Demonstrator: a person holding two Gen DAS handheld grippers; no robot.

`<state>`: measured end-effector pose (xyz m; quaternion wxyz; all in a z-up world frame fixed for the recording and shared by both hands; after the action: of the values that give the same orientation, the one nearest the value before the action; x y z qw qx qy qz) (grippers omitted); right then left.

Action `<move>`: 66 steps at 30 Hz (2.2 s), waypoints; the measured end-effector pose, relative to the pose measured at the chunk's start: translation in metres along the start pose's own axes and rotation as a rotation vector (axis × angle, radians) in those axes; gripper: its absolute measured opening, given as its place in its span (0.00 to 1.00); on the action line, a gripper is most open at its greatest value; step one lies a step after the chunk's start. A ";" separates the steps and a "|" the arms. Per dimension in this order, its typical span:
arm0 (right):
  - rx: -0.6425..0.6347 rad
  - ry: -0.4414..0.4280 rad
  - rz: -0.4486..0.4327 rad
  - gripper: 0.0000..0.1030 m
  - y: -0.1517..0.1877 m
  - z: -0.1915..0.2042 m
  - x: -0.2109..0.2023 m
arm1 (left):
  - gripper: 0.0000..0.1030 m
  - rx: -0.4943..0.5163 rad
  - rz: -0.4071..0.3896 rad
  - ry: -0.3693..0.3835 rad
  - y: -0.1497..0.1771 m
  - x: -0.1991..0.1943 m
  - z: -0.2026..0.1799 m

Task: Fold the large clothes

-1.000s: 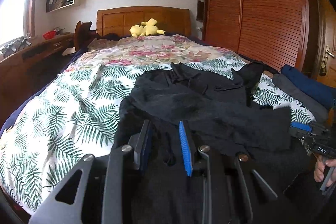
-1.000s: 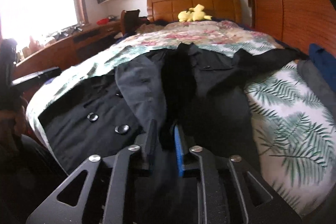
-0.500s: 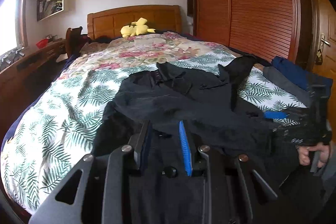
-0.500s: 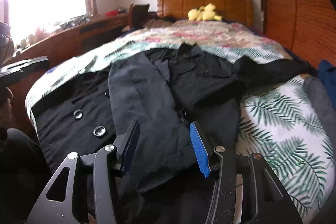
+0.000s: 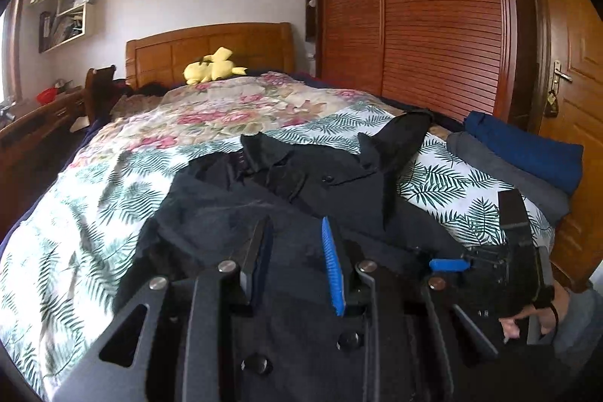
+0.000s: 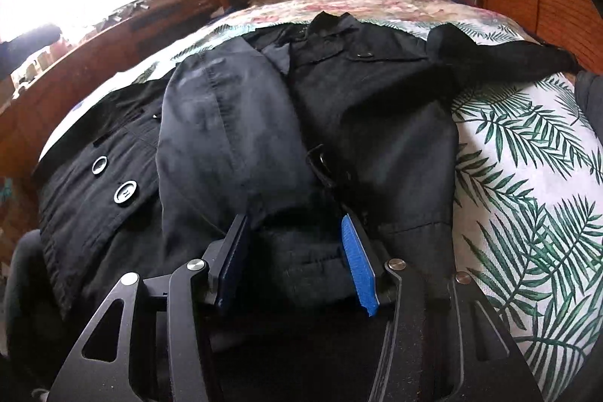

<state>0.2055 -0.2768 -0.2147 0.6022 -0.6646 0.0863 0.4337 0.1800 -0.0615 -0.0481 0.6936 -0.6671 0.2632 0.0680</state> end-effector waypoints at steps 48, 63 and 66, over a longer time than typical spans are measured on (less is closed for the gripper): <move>0.421 0.353 -0.037 0.63 -0.146 -0.252 0.042 | 0.24 -0.058 0.061 0.079 0.047 0.069 0.039; 0.532 0.355 0.004 0.03 -0.167 -0.290 0.071 | 0.24 -0.053 0.065 0.086 0.049 0.070 0.038; 0.426 0.340 -0.076 0.02 -0.186 -0.262 0.052 | 0.24 -0.046 0.059 0.080 0.049 0.068 0.036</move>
<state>0.4794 -0.4366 -0.1423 0.7211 -0.5891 0.2505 0.2650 0.2261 -0.0392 -0.1242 0.6647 -0.6770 0.3088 0.0676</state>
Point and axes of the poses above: each gripper's, at about its wrist camera, not at the fingertips, and x roughly the way its jaws point, z to its left, y to its underside, the point moved 2 cm from there along x, roughly the way its jaws point
